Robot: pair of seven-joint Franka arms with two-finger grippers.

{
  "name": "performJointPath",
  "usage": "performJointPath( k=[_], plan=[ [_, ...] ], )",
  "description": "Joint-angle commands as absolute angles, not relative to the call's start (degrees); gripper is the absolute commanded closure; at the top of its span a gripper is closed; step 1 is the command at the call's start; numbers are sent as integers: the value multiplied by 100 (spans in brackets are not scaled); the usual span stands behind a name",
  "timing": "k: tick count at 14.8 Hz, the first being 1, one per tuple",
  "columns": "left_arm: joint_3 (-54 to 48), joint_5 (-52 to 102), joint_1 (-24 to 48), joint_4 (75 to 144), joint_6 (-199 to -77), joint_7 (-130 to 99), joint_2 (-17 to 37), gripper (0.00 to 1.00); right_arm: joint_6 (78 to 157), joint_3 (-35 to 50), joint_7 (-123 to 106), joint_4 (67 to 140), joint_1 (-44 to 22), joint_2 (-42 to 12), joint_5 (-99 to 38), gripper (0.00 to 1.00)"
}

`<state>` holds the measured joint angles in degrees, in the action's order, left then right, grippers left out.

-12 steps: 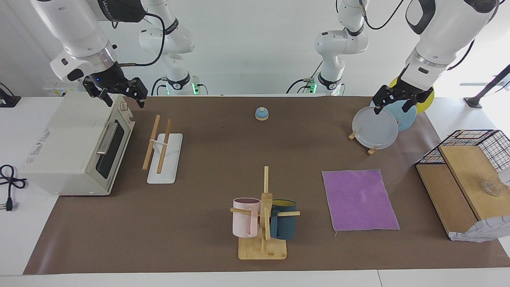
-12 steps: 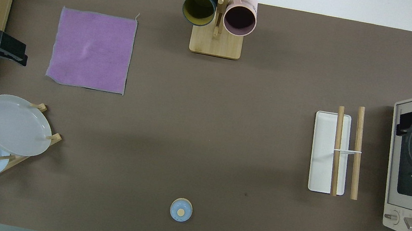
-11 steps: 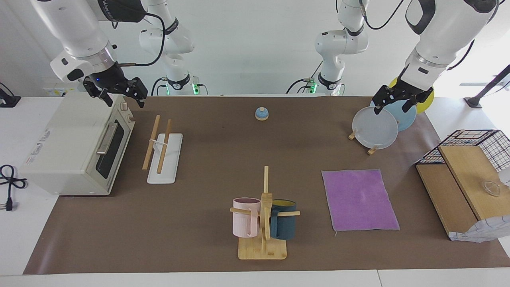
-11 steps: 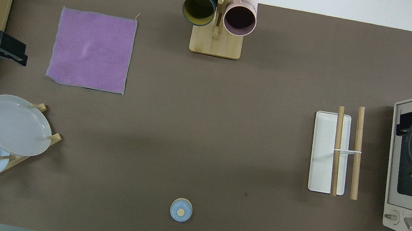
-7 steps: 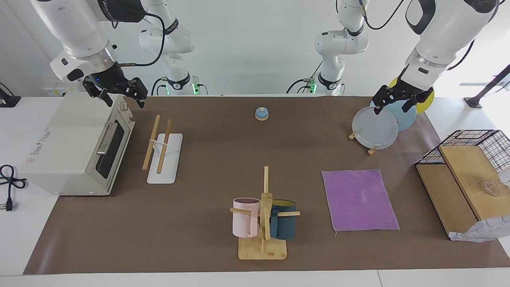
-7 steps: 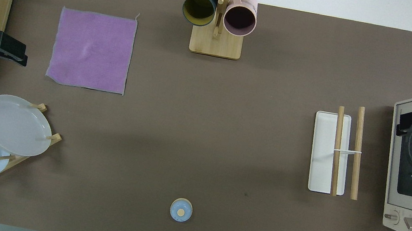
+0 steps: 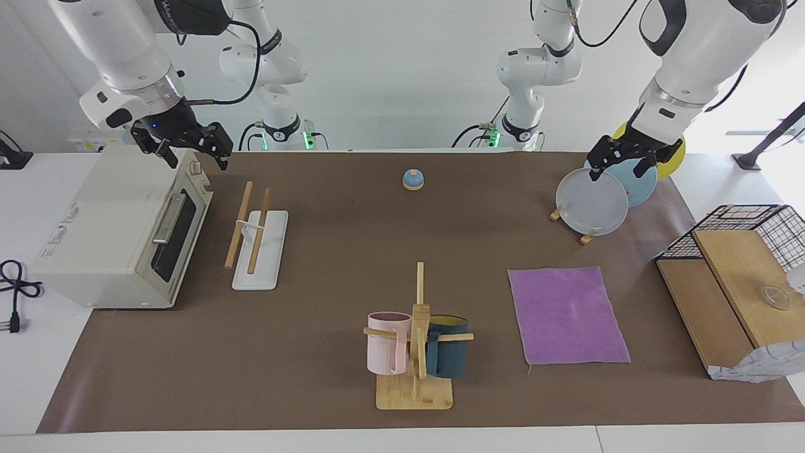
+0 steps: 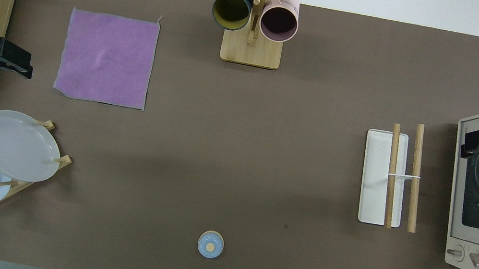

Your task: Fold towel and hang on rack

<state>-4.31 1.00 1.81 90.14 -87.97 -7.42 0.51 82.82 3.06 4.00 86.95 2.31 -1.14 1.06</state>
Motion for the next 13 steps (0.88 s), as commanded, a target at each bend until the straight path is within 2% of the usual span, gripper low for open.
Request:
performJointPath(
  k=[1,6,13],
  plan=[
    [-395,123,-69,9412,-8876,-765,-184,0,8227,316,255,8754,281,-26,0,0],
    [-387,272,-210,10352,-10078,-765,-106,0,8227,308,255,8754,281,-26,0,0],
    [-396,299,-220,11294,-12198,-800,833,0,8227,316,255,8754,281,-26,0,0]
  ],
)
